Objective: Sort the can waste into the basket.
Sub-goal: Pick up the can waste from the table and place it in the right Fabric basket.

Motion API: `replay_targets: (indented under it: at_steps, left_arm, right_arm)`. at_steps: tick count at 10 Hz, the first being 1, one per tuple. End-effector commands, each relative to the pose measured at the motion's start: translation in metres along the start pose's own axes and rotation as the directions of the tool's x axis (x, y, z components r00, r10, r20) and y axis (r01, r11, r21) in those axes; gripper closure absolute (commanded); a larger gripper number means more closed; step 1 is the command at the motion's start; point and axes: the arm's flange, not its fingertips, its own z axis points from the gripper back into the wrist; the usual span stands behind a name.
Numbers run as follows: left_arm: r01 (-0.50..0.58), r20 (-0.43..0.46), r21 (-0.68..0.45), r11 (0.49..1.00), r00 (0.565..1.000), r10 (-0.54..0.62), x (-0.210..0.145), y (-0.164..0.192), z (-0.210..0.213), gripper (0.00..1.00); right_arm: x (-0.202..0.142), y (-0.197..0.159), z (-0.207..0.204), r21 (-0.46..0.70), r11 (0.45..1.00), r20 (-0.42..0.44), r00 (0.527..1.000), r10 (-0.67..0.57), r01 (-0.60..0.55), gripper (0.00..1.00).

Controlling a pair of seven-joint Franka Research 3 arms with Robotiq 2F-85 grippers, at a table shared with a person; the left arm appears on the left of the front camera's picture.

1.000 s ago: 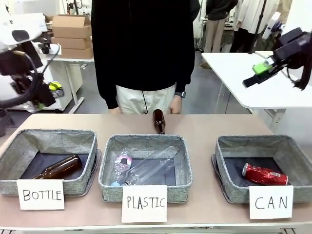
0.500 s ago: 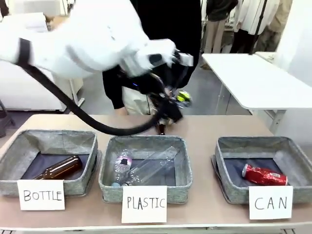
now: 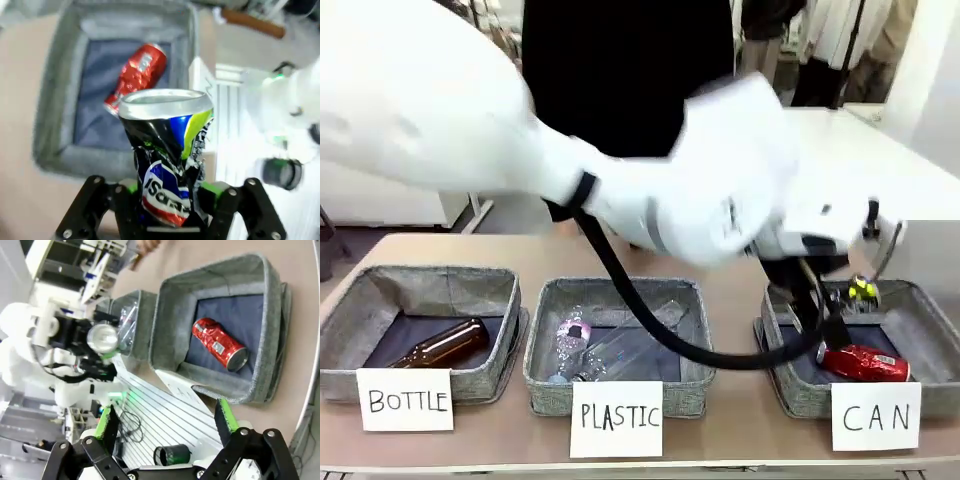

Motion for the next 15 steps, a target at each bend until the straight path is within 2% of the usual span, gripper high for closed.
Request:
replay_targets:
  at_steps: [1, 2, 5, 6, 7, 8, 10, 11, 12, 15]
  left_arm:
    - [-0.038, 0.000, 0.090, 0.995, 0.999, 0.038, 0.022, 0.022, -0.036, 0.93]
    - [-0.044, -0.004, 0.121, 0.992, 0.999, 0.045, 0.025, 0.027, -0.043, 0.93]
    - [-0.060, -0.057, 0.101, 0.993, 0.996, 0.066, 0.021, 0.036, -0.049, 0.93]
    - [-0.087, -0.086, 0.081, 0.993, 0.992, 0.094, 0.020, 0.041, -0.048, 0.43]
    - [-0.079, -0.089, 0.087, 0.993, 0.992, 0.087, 0.019, 0.041, -0.048, 0.35]
    - [-0.079, -0.085, 0.083, 0.993, 0.993, 0.086, 0.020, 0.041, -0.044, 0.00]
    - [-0.084, -0.087, 0.078, 0.993, 0.992, 0.090, 0.021, 0.043, -0.042, 0.00]
    - [-0.093, -0.091, 0.075, 0.993, 0.991, 0.100, 0.020, 0.045, -0.042, 0.11]
    - [-0.098, -0.091, 0.073, 0.992, 0.990, 0.105, 0.020, 0.046, -0.042, 0.01]
    - [-0.126, -0.088, 0.062, 0.990, 0.987, 0.131, 0.020, 0.049, -0.039, 0.00]
  right_arm:
    - [0.019, 0.012, 0.009, -0.020, 1.000, -0.025, 0.999, 0.023, -0.024, 0.00]
    - [0.019, 0.012, 0.009, -0.020, 1.000, -0.025, 0.999, 0.023, -0.024, 0.00]
    - [0.019, 0.012, 0.009, -0.020, 1.000, -0.025, 0.999, 0.023, -0.024, 0.00]
    - [0.019, 0.012, 0.009, -0.020, 1.000, -0.025, 0.999, 0.023, -0.024, 0.00]
    - [0.019, 0.012, 0.009, -0.020, 1.000, -0.025, 0.999, 0.023, -0.024, 0.00]
    - [0.019, 0.012, 0.009, -0.020, 1.000, -0.025, 0.999, 0.023, -0.024, 0.00]
    - [0.019, 0.012, 0.009, -0.020, 1.000, -0.025, 0.999, 0.023, -0.024, 0.00]
    - [0.019, 0.012, 0.009, -0.020, 1.000, -0.025, 0.999, 0.023, -0.024, 0.00]
    - [0.019, 0.012, 0.009, -0.020, 1.000, -0.025, 0.999, 0.023, -0.024, 0.00]
    - [0.019, 0.012, 0.009, -0.020, 1.000, -0.025, 0.999, 0.023, -0.024, 0.00]
